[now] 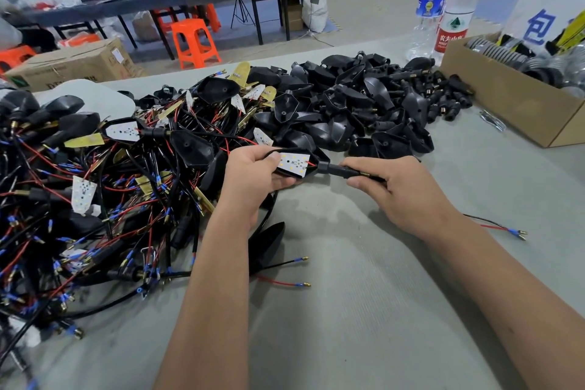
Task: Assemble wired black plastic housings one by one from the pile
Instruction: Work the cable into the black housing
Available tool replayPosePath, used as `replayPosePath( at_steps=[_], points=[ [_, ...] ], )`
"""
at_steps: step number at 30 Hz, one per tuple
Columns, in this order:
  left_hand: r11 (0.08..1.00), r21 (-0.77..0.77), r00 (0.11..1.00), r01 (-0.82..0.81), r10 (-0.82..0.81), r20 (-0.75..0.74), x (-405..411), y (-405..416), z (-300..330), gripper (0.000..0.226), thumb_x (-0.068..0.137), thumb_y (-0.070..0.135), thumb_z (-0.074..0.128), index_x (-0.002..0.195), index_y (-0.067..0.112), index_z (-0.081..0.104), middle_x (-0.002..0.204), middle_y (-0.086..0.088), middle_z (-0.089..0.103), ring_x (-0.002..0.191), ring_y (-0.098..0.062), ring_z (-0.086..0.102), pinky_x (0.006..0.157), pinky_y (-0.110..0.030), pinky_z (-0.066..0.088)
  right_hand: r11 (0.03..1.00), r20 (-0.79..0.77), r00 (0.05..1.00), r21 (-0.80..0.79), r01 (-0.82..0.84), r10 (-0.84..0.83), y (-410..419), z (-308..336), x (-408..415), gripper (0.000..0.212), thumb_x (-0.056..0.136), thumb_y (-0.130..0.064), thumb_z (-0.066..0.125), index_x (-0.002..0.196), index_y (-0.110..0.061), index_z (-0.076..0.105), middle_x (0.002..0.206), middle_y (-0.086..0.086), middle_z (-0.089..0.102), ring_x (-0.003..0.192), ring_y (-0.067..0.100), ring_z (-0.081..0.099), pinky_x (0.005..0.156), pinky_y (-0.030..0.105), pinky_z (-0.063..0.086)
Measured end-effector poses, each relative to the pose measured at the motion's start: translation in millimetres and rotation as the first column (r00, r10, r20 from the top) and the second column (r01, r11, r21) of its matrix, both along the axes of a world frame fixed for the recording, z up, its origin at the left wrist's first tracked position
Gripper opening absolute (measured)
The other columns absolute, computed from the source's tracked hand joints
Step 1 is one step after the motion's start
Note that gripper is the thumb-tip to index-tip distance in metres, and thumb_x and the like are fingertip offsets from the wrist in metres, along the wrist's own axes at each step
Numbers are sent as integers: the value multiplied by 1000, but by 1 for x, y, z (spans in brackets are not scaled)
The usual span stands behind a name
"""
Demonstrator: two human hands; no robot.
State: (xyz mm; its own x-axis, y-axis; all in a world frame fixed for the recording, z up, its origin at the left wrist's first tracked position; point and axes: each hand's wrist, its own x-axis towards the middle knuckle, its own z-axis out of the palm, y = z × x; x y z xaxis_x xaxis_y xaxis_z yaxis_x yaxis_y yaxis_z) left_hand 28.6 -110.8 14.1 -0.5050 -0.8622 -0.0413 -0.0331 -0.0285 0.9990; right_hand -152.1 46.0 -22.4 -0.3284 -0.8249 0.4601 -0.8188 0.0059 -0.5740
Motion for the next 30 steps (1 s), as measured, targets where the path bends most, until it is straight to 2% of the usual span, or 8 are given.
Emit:
replayPosePath(
  at_steps=[4, 8, 11, 18, 21, 25, 27, 30],
  points=[
    [1000, -24, 1000, 7, -7, 18, 1, -1, -1, 35, 105, 0, 48, 85, 15, 72, 74, 1, 78, 68, -16, 75, 59, -20, 58, 1000, -9, 1000, 11, -22, 22, 0, 0, -1, 29, 98, -38, 65, 126, -33, 71, 101, -13, 78, 87, 10, 71, 80, 40, 58],
    [999, 41, 999, 15, -14, -30, 1, -1, 0, 31, 105, 1, 48, 90, 11, 73, 80, -5, 79, 72, -23, 76, 61, -22, 58, 999, 56, 998, -35, -33, 35, 3, 1, 0, 31, 99, -35, 66, 129, -34, 70, 104, -31, 72, 96, -6, 68, 85, 23, 54],
    [995, 93, 995, 44, -35, -90, 1, -1, 1, 29, 106, 0, 45, 94, 5, 71, 80, -8, 79, 69, -24, 76, 58, -21, 56, 995, 112, 991, -79, -67, 76, 3, 4, 2, 32, 102, -29, 63, 133, -31, 69, 117, -29, 70, 113, -6, 64, 97, 19, 49],
    [995, 94, 997, 24, -16, -82, -2, -1, 0, 29, 105, -3, 43, 95, 3, 69, 90, -17, 76, 72, -33, 77, 58, -22, 57, 996, -40, 999, -83, -31, 28, 0, 5, 7, 31, 103, -22, 60, 133, -23, 68, 99, -29, 61, 97, 2, 61, 89, 33, 52],
    [998, 57, 998, -1, 5, -60, -3, 0, -1, 34, 105, -4, 43, 91, 7, 71, 94, -18, 76, 77, -33, 76, 59, -23, 58, 997, -123, 992, -83, 12, -22, -1, 3, 8, 29, 102, -20, 63, 130, -19, 70, 96, -15, 67, 91, 12, 64, 81, 42, 55],
    [998, 66, 999, -18, 21, -50, -3, -1, -1, 31, 105, -2, 45, 90, 7, 71, 94, -18, 76, 79, -37, 76, 59, -23, 58, 997, -103, 994, -78, 12, -20, 0, 7, 10, 27, 100, -21, 66, 126, -19, 73, 92, -14, 68, 86, 11, 63, 80, 39, 55],
    [996, 85, 998, -30, 35, -56, -3, -1, -1, 29, 104, -2, 46, 89, 6, 70, 88, -15, 78, 76, -36, 77, 57, -23, 58, 996, -13, 1000, -84, 12, -13, 1, 10, 12, 21, 103, -27, 61, 118, -24, 76, 89, -21, 68, 84, 3, 63, 78, 30, 52],
    [995, 90, 996, -40, 47, -73, -2, -1, -1, 29, 103, -2, 48, 87, 7, 70, 85, -12, 78, 76, -34, 77, 57, -23, 58, 996, 83, 995, -71, 57, -51, 1, 10, 14, 33, 107, -32, 53, 79, -30, 69, 61, -17, 56, 61, 6, 54, 59, 31, 38]
  ],
)
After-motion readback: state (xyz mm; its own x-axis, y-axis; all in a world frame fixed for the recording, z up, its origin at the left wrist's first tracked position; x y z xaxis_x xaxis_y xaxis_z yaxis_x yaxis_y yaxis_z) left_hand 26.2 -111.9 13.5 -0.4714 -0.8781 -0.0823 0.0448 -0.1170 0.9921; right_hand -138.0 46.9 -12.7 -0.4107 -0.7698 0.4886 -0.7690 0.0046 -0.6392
